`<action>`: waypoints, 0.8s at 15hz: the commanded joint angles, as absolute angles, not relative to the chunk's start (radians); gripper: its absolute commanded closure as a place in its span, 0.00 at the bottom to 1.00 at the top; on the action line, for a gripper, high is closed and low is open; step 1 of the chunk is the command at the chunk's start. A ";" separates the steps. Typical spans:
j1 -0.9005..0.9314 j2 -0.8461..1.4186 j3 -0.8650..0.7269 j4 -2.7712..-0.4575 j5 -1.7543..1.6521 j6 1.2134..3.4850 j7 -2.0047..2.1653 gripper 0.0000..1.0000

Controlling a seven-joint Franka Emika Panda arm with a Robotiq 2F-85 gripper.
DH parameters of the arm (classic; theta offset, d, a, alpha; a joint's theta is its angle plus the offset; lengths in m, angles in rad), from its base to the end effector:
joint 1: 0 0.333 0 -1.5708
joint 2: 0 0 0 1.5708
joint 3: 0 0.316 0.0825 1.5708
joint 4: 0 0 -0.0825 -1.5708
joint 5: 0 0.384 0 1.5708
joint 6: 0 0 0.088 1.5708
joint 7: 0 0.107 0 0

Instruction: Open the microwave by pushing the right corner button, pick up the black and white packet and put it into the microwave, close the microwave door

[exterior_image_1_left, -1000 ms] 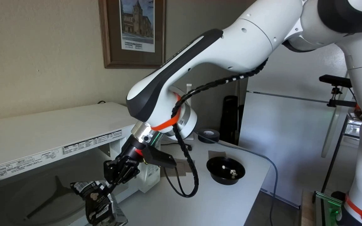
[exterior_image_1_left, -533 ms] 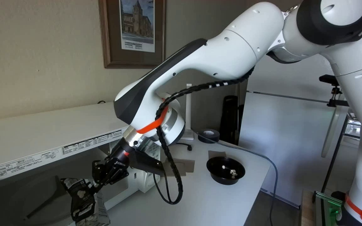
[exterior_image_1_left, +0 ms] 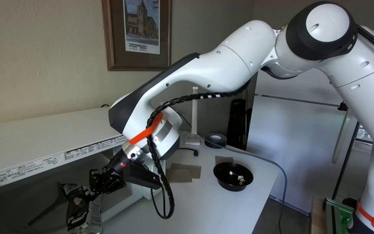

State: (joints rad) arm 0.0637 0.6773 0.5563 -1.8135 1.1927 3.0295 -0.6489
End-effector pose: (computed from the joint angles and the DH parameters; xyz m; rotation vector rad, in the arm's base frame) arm 0.5947 0.2928 0.2294 -2.3818 0.1335 -0.4804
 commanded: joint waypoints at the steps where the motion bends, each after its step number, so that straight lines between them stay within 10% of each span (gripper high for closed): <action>1: 0.023 0.772 0.641 -1.720 1.280 3.119 -0.784 1.00; 12: 0.008 0.929 0.773 -1.573 1.309 3.327 -0.798 1.00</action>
State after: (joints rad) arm 0.0227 0.8487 0.7227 -1.6539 1.3020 3.2779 -0.7535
